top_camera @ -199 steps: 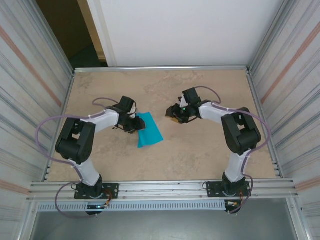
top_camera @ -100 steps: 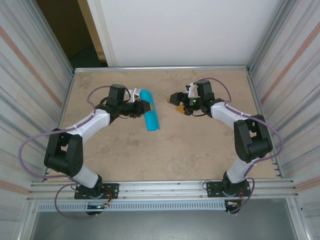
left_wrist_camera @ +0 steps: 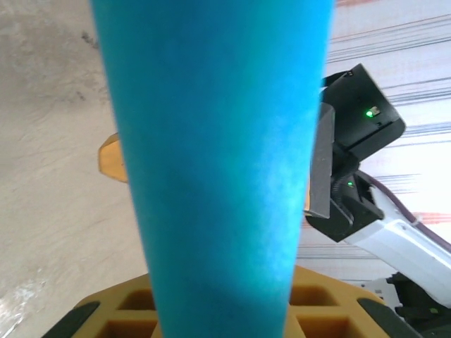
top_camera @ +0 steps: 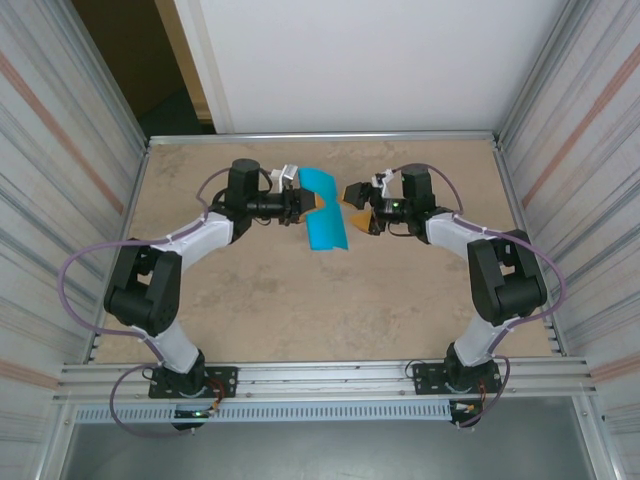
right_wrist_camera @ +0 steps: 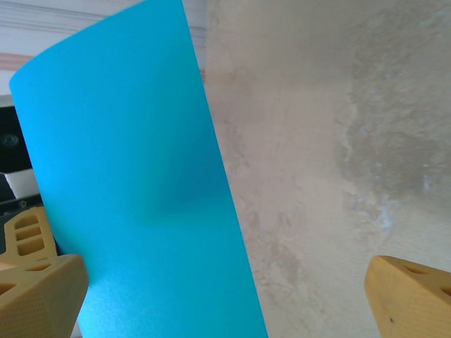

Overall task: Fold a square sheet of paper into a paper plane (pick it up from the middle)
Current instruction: First fold in half a square sheet of paper at the center of the table.

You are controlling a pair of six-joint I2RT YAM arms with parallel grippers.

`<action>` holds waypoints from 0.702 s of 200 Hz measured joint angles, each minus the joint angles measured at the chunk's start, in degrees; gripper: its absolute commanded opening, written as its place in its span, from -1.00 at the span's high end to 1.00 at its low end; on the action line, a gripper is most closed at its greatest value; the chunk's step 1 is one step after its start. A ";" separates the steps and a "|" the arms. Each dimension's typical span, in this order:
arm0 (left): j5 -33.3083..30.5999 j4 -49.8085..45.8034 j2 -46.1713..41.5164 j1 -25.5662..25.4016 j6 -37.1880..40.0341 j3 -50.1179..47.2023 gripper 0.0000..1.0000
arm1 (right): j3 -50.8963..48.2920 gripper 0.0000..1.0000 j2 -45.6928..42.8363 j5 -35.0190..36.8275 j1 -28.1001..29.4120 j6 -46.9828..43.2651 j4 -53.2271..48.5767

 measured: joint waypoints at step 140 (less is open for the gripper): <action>2.21 -3.02 -0.61 2.03 -0.02 0.31 0.46 | 2.05 -0.35 -0.28 -4.63 1.42 11.26 10.25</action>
